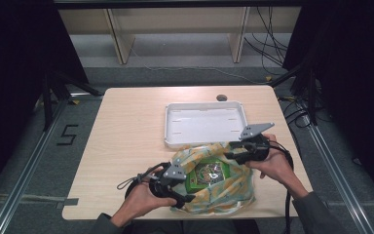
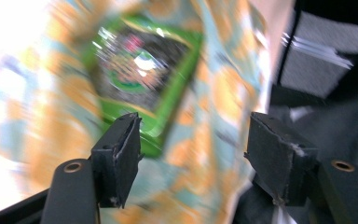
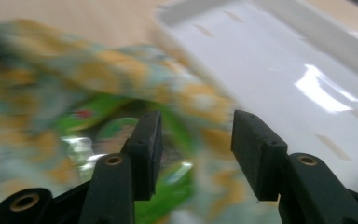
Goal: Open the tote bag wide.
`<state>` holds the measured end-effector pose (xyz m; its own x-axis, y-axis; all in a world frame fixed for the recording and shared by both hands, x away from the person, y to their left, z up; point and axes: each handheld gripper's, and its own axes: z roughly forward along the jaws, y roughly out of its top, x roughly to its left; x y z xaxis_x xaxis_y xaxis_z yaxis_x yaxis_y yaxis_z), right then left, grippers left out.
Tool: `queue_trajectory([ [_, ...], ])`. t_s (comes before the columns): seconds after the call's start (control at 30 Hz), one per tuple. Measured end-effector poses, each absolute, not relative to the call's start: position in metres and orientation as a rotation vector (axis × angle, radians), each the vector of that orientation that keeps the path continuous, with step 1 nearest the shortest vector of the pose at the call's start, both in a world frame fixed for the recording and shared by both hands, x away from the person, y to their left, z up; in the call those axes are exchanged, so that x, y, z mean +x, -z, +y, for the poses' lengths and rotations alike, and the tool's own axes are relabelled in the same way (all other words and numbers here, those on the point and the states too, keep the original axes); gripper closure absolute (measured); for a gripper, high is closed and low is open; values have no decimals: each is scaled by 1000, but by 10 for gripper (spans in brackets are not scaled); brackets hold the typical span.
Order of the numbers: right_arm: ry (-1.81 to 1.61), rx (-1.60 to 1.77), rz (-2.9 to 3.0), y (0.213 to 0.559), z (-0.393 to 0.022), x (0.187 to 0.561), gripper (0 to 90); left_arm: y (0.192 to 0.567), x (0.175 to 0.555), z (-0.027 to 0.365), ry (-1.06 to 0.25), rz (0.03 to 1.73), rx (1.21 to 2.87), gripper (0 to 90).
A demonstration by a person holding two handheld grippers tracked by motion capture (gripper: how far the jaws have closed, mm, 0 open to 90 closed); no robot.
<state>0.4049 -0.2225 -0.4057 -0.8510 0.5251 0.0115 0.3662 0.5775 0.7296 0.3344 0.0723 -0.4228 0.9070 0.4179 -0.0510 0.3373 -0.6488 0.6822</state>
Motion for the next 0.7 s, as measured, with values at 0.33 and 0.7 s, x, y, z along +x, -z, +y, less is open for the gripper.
queue_trajectory([
  [0.33,-1138,508,2898,436,-201,368,496,432,394,52,-382,699,2388,327],
  [0.7,-829,314,3134,466,-201,351,889,468,450,45,-494,802,2441,843],
])
